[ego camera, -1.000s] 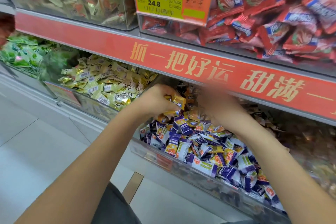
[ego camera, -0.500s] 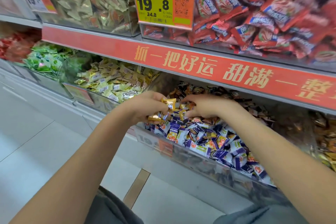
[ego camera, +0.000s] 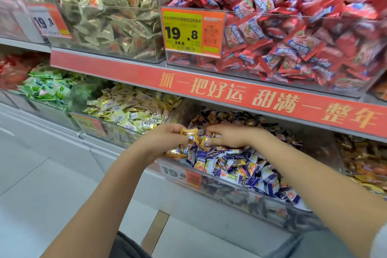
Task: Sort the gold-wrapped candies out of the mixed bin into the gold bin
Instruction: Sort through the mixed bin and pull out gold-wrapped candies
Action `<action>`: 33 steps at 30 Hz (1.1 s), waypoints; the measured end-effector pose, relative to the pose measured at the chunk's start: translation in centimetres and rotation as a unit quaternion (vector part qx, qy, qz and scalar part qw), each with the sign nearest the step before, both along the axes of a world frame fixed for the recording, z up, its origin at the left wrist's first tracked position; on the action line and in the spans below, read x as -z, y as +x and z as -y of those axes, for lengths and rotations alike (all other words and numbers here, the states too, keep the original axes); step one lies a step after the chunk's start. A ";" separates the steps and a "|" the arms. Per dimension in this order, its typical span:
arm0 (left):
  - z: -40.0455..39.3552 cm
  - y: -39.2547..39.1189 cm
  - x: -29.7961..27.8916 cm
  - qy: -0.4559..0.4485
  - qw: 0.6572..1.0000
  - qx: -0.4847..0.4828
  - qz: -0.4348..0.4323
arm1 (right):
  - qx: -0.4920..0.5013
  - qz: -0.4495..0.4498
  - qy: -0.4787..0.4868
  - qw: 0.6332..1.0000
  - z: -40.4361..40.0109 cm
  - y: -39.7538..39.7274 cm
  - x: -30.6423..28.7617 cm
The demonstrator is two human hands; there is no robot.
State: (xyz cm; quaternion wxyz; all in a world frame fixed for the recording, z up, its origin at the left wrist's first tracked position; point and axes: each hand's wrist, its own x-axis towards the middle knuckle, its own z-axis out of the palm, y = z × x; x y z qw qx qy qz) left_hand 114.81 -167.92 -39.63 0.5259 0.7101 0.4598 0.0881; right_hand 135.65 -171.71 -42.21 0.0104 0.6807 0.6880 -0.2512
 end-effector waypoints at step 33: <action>5.3 6.6 -1.2 -0.016 1.000 0.019 -0.010 | 0.367 -0.394 -0.097 0.837 10.3 4.0 -3.7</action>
